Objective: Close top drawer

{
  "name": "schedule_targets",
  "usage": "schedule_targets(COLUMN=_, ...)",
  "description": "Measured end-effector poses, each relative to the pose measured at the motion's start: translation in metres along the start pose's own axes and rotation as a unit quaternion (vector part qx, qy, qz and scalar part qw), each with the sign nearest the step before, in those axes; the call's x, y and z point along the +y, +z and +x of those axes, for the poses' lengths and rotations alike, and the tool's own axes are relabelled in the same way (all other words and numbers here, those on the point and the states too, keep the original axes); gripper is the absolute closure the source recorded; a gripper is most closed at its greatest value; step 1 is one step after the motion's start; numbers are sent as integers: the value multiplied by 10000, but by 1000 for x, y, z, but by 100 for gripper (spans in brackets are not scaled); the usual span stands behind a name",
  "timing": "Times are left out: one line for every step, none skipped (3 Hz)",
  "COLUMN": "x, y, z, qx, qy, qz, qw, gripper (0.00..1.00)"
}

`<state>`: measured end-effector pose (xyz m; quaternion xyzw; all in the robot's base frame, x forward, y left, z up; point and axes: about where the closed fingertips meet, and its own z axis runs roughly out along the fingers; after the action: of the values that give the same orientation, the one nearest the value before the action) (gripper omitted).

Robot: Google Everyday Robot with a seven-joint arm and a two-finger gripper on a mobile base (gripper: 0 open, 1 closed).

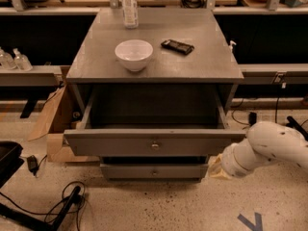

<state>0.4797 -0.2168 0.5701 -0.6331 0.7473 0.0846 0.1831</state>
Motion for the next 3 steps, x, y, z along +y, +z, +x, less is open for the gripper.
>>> schedule_targets(x=-38, y=10, z=-17, qx=-196, qy=-281, qz=-13, qw=9994, gripper=100)
schedule_targets(x=-54, y=20, z=-26, qx=-313, qy=-472, qz=-101, qw=9983, gripper=100)
schedule_targets(x=-78, y=24, z=-38, qx=-421, qy=-638, qz=-90, qw=9970, gripper=100)
